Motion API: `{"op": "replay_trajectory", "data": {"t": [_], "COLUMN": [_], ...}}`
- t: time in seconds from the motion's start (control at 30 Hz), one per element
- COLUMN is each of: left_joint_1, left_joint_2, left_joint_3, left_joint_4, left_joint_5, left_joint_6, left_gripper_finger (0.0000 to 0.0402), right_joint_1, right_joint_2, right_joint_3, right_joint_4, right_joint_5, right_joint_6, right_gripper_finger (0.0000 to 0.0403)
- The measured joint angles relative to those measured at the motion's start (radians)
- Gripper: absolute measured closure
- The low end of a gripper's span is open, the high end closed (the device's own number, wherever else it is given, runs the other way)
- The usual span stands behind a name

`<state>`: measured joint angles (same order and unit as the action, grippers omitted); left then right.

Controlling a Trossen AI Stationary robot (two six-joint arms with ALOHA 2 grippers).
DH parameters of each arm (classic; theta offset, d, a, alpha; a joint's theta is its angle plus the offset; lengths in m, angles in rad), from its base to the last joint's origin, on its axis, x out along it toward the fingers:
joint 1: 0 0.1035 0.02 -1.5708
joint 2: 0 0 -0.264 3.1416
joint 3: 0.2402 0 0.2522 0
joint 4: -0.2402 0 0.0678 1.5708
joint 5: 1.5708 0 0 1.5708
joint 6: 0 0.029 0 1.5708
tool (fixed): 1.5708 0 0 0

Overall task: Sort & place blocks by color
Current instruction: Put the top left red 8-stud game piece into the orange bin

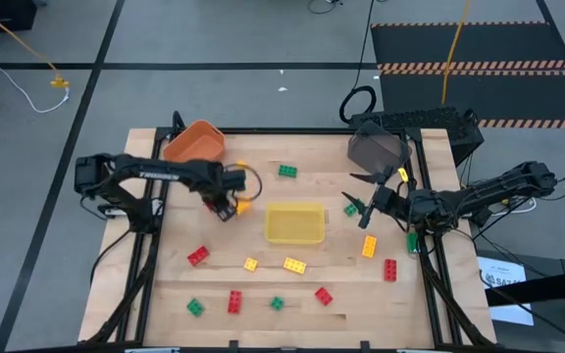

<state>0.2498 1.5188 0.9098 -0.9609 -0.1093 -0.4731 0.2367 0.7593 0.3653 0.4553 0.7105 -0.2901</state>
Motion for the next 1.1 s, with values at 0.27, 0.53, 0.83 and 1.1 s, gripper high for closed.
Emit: {"op": "replay_trajectory", "data": {"t": [0.27,0.53,0.83,1.1], "left_joint_1": [0.172,0.45,0.679,0.728], "left_joint_2": [-0.001,-0.002,0.0,0.0], "left_joint_3": [0.279,0.346,0.332,0.332], "left_joint_4": [-0.178,-0.214,-0.172,-0.06], "left_joint_5": [-0.153,-0.171,-0.091,-0.075], "left_joint_6": [0.13,0.249,0.31,0.314], "left_gripper_finger": [0.0264,0.0264,0.0264,0.0239], "right_joint_1": [0.0,0.0,0.001,0.001], "right_joint_2": [0.0,0.0,0.0,0.0], "right_joint_3": [0.0,0.0,0.0,0.0], "right_joint_4": [0.013,0.012,0.013,0.019], "right_joint_5": [0.0,0.0,0.0,0.0], "right_joint_6": [-0.024,-0.033,-0.037,-0.037], "right_gripper_finger": [0.0156,0.0156,0.0156,0.0156]}}
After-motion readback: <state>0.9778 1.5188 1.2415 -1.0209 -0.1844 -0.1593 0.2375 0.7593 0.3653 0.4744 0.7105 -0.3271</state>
